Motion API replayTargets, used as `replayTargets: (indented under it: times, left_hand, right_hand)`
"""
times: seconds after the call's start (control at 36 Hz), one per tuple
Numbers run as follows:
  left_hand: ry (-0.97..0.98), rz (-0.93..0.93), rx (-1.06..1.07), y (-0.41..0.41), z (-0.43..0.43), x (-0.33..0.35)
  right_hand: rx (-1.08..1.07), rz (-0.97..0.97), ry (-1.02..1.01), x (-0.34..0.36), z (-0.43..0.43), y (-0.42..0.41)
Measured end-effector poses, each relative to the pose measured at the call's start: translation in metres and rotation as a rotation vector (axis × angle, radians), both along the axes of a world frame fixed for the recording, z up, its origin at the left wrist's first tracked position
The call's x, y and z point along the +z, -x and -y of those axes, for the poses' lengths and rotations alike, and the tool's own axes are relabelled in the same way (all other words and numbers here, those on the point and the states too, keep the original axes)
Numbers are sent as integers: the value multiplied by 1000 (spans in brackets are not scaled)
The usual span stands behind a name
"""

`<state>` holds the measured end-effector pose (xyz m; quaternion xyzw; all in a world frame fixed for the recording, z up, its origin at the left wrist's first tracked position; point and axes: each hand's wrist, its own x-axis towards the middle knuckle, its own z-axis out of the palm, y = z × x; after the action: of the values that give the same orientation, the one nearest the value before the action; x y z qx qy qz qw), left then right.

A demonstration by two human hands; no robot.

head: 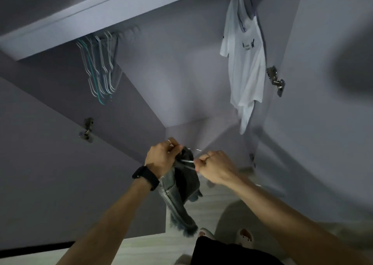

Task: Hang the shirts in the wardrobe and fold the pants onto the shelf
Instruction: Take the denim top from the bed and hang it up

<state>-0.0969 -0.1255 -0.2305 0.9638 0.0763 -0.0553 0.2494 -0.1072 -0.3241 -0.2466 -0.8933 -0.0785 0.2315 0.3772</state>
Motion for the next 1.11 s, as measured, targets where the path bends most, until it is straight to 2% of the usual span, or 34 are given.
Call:
replayTargets:
  times: [0.08, 0.19, 0.31, 0.42, 0.47, 0.56, 0.67, 0.78, 0.86, 0.89, 0.94, 1.03, 1.11]
  left_hand:
    - [-23, 37, 70, 12, -1, -1]
    - [19, 40, 13, 27, 2, -6]
    - [0, 66, 36, 42, 6, -9]
    - [39, 29, -52, 48, 3, 1]
    - [-115, 102, -161, 50, -1, 8]
    - [-516, 338, -358, 44, -7, 17]
    - [-659, 400, -490, 21, -11, 37]
    - [-626, 280, -595, -5, -21, 66]
    - [-631, 326, -612, -18, -28, 87]
    - [-611, 366, -602, -21, -29, 93]
    - [-578, 422, -566, -27, -31, 107]
    - [-591, 454, -578, -36, -35, 125]
    - [-647, 498, -703, -38, -30, 138]
  right_hand:
    - [67, -125, -68, -2, -15, -15]
    - [-143, -174, -275, -15, -23, -17]
    - [-217, -205, -465, -24, -30, -3]
    - [-344, -181, -604, -28, -36, 9]
    - [-371, -149, -639, -29, -38, 13]
    - [-365, -145, -708, -20, -42, 14]
    - [-300, -129, -832, 1, -45, 3]
    - [-140, -374, -1050, 19, -35, -16]
    - [-83, -656, -1167, 22, -14, -38]
    - [-88, -727, -1158, 18, -5, -45]
    - [-104, -770, -1001, 8, 10, -55]
    - [-62, -663, -706, -7, 17, -63]
    - [2, -505, -620, 2, 4, -71]
